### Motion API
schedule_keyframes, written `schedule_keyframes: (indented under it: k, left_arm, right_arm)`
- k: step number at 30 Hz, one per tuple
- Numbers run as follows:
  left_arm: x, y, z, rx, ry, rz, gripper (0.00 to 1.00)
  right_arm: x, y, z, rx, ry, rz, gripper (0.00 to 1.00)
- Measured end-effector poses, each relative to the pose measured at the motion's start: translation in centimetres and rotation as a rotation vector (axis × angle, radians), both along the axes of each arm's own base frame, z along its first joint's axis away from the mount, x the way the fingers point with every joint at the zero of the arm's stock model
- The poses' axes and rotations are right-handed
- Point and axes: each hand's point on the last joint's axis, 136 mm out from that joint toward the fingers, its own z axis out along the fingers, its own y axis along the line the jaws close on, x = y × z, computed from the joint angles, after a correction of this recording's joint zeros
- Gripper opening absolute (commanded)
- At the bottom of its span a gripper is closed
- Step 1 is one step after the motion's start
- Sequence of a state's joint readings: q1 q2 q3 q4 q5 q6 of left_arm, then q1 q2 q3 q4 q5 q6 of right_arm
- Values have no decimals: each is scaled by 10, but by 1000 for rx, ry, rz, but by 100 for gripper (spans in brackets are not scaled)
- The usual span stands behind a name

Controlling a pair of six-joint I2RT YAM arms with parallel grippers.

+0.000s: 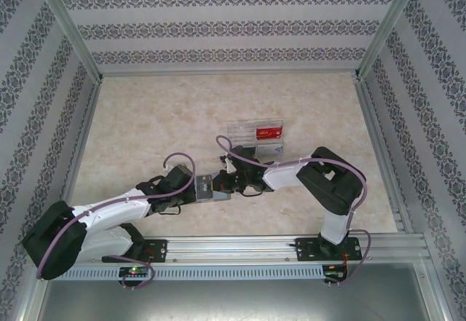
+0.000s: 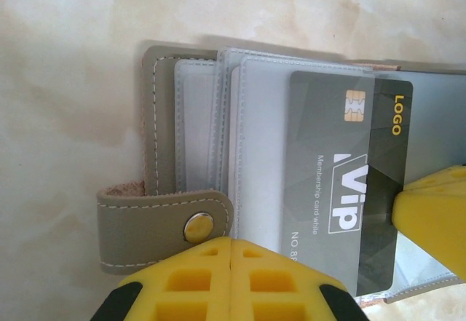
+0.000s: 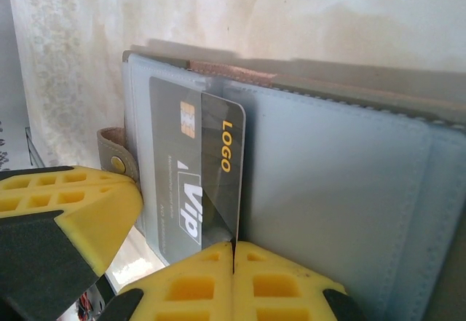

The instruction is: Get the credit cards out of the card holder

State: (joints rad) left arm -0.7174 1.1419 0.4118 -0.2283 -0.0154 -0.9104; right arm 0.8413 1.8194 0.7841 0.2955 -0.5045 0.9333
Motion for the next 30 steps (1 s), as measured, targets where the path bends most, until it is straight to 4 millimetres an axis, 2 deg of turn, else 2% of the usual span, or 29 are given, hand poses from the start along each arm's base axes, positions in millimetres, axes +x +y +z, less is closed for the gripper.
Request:
schedule_keyframes:
  k: [6,11,21,26,29,30]
  left_arm:
    - [0,0,0,0,0,0,0]
    - [0,0,0,-1,-1,0,0]
    - [-3,3,1,8,4,2,0]
    - [-7,7,7,7,2,1,7]
    - [-6,6,18,-18,-33,-6,17]
    - [-5,6,23,-28,-49,-11,26]
  right_arm:
    - [-2,-5,3,7,1,0,0]
    - [3,-23,12,12,-16,-26,0]
    - [6,-51,45,22,-99,-29,0]
    - [1,-67,72,-14,-201,1,0]
    - [3,-77,94,-58,-285,16,0]
    - [5,-80,102,-76,-319,19,0]
